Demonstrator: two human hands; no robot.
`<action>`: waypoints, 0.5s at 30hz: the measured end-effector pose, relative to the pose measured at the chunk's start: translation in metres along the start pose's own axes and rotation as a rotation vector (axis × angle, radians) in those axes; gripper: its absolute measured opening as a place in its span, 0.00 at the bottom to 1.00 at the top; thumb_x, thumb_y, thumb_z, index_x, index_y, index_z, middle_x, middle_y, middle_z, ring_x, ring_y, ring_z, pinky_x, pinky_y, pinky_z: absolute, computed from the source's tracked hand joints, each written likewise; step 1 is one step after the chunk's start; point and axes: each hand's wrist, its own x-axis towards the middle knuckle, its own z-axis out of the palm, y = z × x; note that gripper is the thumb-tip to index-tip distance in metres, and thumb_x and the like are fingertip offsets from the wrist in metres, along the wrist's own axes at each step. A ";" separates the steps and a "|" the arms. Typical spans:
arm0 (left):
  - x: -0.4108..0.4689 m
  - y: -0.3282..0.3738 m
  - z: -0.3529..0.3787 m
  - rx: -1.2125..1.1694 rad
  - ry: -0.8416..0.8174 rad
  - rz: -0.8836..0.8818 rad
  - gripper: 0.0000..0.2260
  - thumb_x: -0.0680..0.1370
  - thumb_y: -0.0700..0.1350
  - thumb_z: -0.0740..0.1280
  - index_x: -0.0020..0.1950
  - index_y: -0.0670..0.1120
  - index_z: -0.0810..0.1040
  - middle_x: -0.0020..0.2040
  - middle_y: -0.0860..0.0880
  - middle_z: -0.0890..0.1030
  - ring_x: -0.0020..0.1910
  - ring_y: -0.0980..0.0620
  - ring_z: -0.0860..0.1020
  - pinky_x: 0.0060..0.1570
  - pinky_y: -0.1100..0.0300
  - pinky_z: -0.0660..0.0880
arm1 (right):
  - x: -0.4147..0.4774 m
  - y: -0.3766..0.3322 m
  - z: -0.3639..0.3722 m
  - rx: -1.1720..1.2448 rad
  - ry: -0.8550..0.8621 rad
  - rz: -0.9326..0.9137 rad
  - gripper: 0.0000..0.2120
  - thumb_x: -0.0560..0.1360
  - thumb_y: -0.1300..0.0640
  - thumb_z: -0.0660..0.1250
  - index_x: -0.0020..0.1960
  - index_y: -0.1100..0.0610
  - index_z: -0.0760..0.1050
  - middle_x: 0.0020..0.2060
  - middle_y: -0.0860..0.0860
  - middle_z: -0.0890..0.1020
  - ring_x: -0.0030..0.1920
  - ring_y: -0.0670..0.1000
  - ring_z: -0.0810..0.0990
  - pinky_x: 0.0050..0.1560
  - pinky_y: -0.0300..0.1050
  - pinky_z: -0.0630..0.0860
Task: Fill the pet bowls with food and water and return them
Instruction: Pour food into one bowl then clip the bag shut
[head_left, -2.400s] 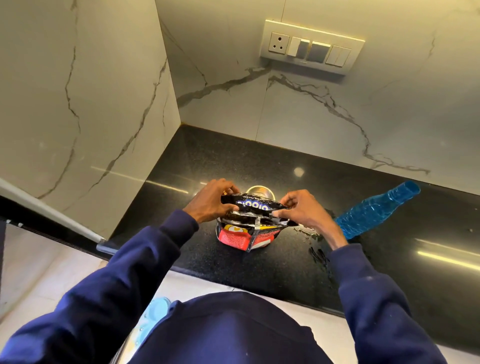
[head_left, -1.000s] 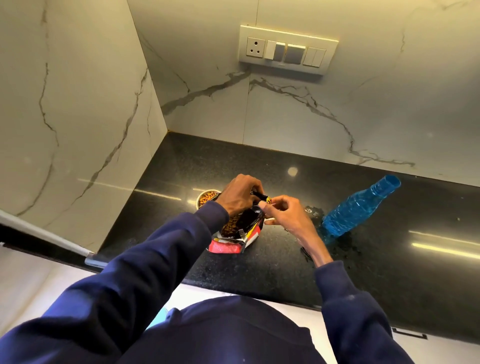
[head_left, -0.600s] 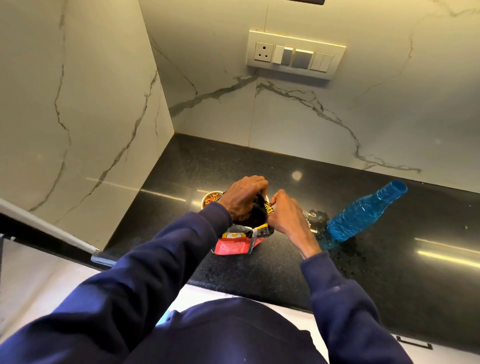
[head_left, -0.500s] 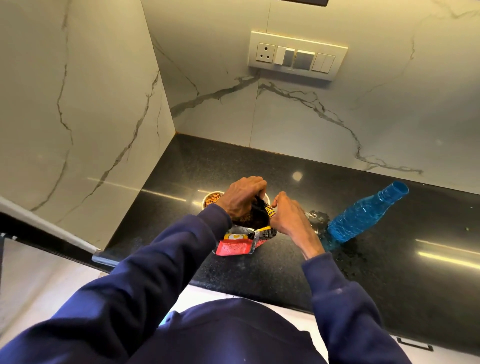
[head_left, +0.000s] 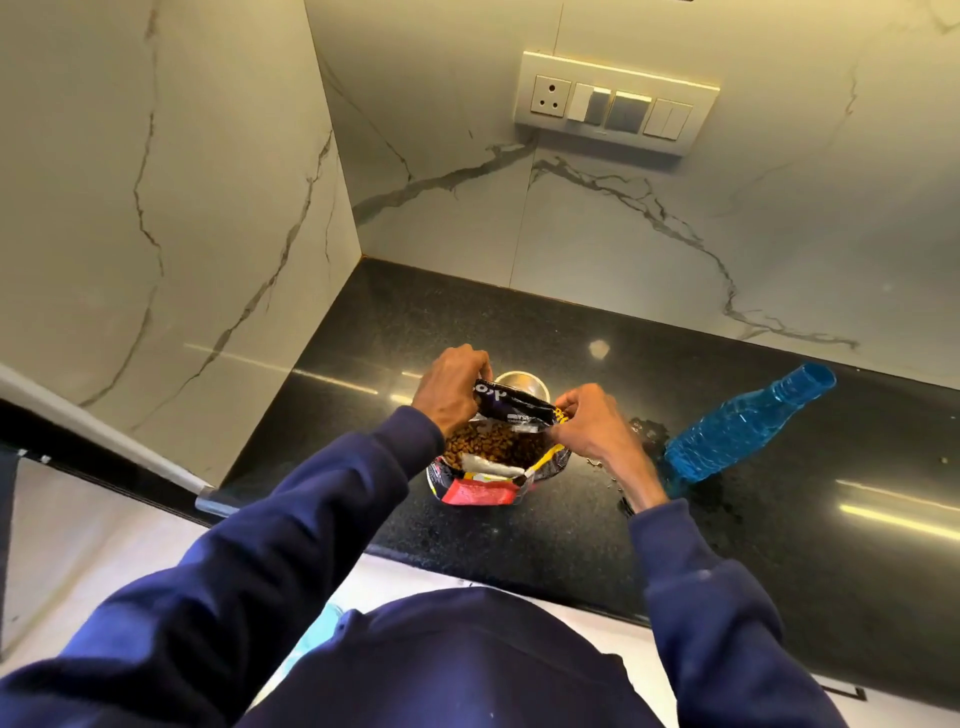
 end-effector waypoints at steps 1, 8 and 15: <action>0.000 -0.003 0.000 0.017 0.011 0.016 0.07 0.74 0.35 0.72 0.47 0.46 0.78 0.47 0.48 0.76 0.51 0.47 0.74 0.49 0.56 0.73 | -0.001 -0.001 0.005 -0.054 0.046 0.009 0.15 0.72 0.67 0.75 0.58 0.59 0.80 0.52 0.54 0.83 0.46 0.50 0.79 0.33 0.37 0.68; 0.000 -0.013 0.000 0.082 0.082 0.105 0.08 0.74 0.35 0.71 0.47 0.46 0.78 0.46 0.48 0.76 0.49 0.50 0.73 0.46 0.57 0.73 | 0.001 0.010 0.005 -0.205 0.031 -0.054 0.16 0.73 0.61 0.75 0.59 0.57 0.75 0.55 0.53 0.79 0.51 0.51 0.76 0.42 0.42 0.72; -0.014 -0.013 -0.004 0.073 -0.025 -0.227 0.22 0.73 0.51 0.76 0.60 0.44 0.73 0.54 0.44 0.78 0.53 0.44 0.77 0.55 0.48 0.78 | 0.005 -0.006 -0.018 0.114 -0.193 -0.037 0.14 0.75 0.49 0.74 0.53 0.58 0.85 0.44 0.53 0.85 0.40 0.48 0.76 0.36 0.41 0.72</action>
